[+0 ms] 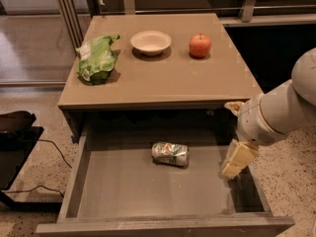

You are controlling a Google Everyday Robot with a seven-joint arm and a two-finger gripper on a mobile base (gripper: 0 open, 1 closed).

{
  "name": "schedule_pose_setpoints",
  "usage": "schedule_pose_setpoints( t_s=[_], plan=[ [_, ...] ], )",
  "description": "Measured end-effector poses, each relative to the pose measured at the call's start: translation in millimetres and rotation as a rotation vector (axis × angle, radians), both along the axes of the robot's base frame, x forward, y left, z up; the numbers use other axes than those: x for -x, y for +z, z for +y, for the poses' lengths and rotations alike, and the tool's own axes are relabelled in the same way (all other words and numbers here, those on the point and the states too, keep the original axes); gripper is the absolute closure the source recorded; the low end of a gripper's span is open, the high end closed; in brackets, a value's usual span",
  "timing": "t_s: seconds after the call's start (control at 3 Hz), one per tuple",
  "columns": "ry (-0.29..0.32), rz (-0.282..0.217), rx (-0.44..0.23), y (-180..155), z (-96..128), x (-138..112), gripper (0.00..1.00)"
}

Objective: Pick 7up can from top drawer and place on counter

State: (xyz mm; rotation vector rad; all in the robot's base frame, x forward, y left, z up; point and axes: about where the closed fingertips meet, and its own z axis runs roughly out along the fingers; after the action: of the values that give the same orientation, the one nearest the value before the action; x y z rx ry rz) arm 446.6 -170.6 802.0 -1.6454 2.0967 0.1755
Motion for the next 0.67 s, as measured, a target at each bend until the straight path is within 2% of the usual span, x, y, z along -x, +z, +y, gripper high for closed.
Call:
schedule_pose_setpoints(
  t_s=[0.33, 0.67],
  plan=[
    [0.038, 0.041, -0.053, -28, 21, -8, 0.0],
    [0.088, 0.076, -0.152, -68, 55, -21, 0.0]
  ],
)
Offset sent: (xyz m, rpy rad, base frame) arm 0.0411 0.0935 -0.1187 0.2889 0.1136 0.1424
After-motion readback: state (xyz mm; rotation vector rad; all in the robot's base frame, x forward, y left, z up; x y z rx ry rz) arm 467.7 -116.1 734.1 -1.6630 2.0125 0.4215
